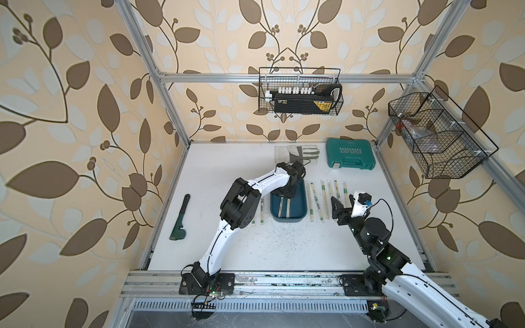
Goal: Take the paired disposable chopsticks out of the storage box
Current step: Pick up the paired disposable chopsticks from the storage box.
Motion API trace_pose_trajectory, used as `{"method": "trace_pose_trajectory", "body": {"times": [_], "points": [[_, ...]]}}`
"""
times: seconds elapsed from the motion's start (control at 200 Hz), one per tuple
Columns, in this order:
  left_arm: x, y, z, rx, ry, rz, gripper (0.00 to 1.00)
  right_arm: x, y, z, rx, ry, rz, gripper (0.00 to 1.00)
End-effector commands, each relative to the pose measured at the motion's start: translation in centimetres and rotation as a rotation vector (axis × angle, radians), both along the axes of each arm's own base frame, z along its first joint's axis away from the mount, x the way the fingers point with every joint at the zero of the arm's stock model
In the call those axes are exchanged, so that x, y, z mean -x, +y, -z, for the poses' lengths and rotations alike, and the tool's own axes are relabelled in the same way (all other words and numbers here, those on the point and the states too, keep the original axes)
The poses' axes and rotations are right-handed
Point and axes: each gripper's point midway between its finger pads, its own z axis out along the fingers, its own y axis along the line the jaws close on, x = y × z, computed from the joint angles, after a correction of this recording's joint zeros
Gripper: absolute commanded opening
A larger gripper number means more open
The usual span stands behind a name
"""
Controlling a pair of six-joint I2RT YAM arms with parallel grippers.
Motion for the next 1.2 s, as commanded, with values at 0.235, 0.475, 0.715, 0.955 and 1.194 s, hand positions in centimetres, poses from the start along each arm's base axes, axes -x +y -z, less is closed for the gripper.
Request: {"method": "trace_pose_trajectory", "body": {"times": [0.235,0.475,0.715,0.955,1.194], "points": [[0.4,1.5,3.0,-0.067,0.049,-0.04,0.52,0.0,0.1,-0.2,0.005,-0.008,-0.004,0.77],[0.4,1.4,3.3,-0.058,0.05,-0.04,0.34,0.0,0.1,-0.3,0.005,-0.009,-0.004,0.77],[0.7,1.3,3.7,-0.057,0.064,-0.044,0.06,0.1,0.0,-0.3,0.002,-0.012,0.001,0.77],[0.4,1.1,2.2,-0.039,0.044,-0.044,0.0,0.0,-0.1,-0.2,0.003,-0.01,0.005,0.77],[-0.5,0.6,-3.7,0.029,-0.047,-0.034,0.0,0.0,0.0,-0.2,0.004,-0.008,0.003,0.77]]}}
